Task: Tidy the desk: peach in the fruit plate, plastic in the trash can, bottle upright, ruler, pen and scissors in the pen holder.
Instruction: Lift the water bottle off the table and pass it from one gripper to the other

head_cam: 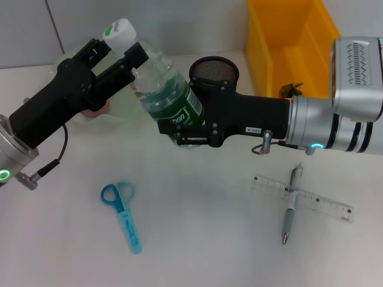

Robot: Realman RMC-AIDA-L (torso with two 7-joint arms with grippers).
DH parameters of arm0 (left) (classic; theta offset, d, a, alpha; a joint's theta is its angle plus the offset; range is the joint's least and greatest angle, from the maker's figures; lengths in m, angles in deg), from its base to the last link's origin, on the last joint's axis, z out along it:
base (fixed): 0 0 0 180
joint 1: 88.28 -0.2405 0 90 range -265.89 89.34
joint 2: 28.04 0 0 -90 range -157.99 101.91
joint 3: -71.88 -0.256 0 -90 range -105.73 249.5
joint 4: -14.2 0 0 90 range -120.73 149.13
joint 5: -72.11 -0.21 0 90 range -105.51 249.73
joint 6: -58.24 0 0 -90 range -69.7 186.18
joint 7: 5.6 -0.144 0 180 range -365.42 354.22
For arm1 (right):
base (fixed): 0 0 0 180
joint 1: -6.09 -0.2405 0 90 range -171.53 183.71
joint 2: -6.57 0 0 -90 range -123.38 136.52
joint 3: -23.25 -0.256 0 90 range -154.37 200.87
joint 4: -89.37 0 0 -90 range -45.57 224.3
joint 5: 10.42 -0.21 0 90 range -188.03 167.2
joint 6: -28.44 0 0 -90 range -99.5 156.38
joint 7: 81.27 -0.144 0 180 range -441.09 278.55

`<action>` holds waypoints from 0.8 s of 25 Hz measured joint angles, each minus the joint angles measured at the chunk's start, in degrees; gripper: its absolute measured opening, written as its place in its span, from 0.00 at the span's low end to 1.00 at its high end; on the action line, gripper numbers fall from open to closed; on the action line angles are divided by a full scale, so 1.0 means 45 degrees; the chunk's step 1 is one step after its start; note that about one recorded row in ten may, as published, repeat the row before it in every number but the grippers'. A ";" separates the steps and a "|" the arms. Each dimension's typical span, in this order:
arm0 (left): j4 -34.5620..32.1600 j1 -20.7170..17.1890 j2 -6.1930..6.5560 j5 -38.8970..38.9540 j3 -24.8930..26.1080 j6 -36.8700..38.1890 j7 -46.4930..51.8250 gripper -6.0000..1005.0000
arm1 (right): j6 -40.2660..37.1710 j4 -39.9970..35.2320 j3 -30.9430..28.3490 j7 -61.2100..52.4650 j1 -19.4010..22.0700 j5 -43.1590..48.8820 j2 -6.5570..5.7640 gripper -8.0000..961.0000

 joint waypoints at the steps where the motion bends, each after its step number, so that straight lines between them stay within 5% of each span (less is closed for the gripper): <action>1: 0.0000 0.0004 0.0001 0.0000 -0.0010 0.0000 0.0004 0.80 | 0.0007 0.0052 0.0040 0.0022 -0.0031 0.0000 0.0000 0.81; 20: 0.0000 0.0042 0.0019 -0.0014 -0.0098 0.0000 0.0013 0.75 | 0.0191 0.0184 0.0154 0.0142 -0.0178 -0.0068 0.0000 0.81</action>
